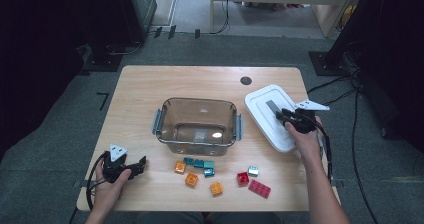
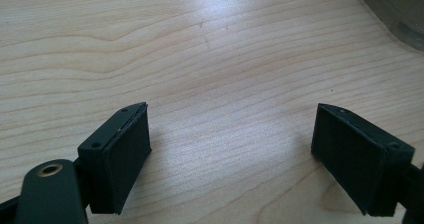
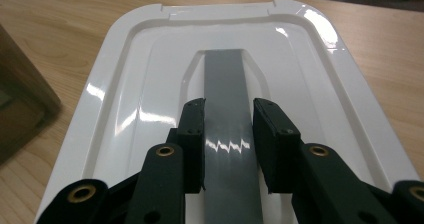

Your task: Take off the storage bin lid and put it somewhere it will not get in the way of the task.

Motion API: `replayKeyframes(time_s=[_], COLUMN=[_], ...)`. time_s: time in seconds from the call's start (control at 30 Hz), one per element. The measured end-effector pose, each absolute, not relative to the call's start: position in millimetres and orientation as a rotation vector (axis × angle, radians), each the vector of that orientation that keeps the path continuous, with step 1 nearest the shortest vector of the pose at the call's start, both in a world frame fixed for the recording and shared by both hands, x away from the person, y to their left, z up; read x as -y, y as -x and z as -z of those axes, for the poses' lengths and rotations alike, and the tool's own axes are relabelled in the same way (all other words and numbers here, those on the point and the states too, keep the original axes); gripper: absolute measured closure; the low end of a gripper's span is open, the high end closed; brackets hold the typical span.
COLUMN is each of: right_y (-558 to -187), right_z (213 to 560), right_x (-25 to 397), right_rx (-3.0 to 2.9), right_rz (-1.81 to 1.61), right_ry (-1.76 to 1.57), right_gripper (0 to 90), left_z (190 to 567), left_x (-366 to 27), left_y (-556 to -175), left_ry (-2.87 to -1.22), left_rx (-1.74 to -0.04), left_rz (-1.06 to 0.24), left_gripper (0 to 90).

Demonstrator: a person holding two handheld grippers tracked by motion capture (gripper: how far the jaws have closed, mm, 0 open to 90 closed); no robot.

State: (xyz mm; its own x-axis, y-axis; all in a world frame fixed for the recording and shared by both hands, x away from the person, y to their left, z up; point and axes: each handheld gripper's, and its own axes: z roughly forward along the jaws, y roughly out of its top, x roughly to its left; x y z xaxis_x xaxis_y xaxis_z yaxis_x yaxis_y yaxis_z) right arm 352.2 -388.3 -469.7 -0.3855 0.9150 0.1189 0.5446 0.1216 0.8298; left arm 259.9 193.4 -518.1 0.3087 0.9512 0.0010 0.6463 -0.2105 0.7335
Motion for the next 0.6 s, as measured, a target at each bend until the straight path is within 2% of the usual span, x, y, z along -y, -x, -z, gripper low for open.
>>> replayKeyframes(time_s=[0.6], right_y=[-347.7], right_z=[506.3], right_x=[379.3], right_rx=[-1.991], right_rz=[-1.094], right_ry=[-1.493], right_gripper=[67.8], left_z=[518.1], left_x=[-193.4], left_y=[-259.9], left_ry=[-1.946], left_rx=[-1.414], left_rz=[-0.618], left_gripper=[15.8])
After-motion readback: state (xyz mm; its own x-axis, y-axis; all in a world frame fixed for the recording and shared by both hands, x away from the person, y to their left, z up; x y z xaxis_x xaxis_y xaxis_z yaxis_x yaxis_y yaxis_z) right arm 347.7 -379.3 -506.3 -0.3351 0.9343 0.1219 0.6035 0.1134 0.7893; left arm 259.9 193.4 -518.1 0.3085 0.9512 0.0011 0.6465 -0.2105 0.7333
